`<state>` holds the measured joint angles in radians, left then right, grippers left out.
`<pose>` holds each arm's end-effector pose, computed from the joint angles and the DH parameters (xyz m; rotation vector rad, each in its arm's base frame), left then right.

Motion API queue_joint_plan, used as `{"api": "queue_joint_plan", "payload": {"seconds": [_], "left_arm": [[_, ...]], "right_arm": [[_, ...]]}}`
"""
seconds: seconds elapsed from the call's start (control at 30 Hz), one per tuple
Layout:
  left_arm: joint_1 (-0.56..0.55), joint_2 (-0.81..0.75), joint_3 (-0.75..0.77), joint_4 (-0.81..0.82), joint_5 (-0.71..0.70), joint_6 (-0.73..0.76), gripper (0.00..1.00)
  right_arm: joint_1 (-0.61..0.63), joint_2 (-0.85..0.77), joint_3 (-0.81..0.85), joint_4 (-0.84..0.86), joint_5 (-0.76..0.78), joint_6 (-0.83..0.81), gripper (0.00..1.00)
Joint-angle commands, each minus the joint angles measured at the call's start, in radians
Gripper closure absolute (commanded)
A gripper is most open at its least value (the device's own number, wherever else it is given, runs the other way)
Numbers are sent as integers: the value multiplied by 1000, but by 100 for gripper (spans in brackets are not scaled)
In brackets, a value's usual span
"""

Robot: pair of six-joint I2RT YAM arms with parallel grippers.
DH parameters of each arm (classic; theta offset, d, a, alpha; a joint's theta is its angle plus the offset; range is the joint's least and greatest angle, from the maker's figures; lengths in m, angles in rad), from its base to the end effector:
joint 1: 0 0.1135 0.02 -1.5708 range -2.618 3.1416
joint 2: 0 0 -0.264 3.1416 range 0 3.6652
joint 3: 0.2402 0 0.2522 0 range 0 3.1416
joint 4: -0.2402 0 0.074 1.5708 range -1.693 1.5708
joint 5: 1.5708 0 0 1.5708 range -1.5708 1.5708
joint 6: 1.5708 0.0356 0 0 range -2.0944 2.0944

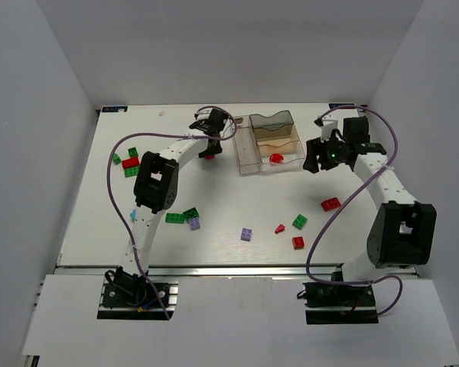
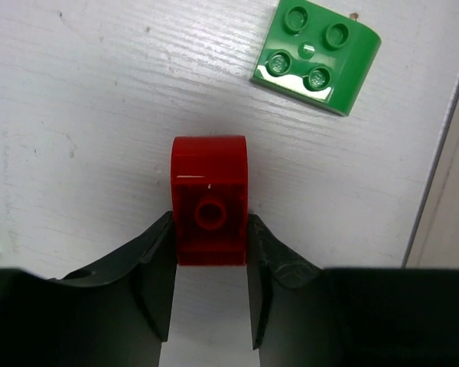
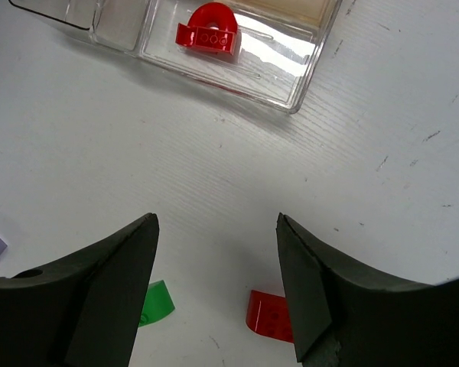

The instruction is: Sort the legos into containers by color

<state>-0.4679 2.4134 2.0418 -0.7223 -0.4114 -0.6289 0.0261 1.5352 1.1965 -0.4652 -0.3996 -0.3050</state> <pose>0.4670 -0.2200 0.1614 -0.3305 2.5055 0.1296 0.3352 0.0226 0.2756 -0.5672 2.2488 0.3339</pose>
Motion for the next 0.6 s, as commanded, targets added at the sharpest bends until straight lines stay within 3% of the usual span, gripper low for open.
{"api": "queue_joint_plan", "payload": {"seconds": [0.0,0.07,0.1,0.17,0.23,0.3,0.37,0.47,0.5,0.57], "left_arm": [[-3,-7,24,15,-17,-5,59],[-3,-17,23,14,-15,0,72],[-3,-26,18,15,-12,4,84],[-3,-112,-46,55,20,41,94],[-12,-213,-141,133,86,96,100],[-37,-400,-352,323,176,179,100],[-37,-518,-568,560,378,248,100],[-37,-626,-686,775,669,273,100],[-46,-626,-693,790,712,281,100],[-58,-599,-675,810,799,297,100]], "right_arm": [[-9,-55,-23,34,-19,-17,32],[-12,-69,-38,36,-19,-25,32],[-11,-75,-43,36,-19,-34,32],[-12,-89,-58,37,-22,-48,32],[-12,-113,-69,36,-36,-77,33],[-14,-136,-83,23,-83,-104,35],[-14,-152,-89,-6,-160,-152,38],[-14,-173,-100,-56,-253,-226,53],[-14,-185,-106,-67,-269,-246,66],[-12,-190,-110,-107,-307,-304,79]]}}
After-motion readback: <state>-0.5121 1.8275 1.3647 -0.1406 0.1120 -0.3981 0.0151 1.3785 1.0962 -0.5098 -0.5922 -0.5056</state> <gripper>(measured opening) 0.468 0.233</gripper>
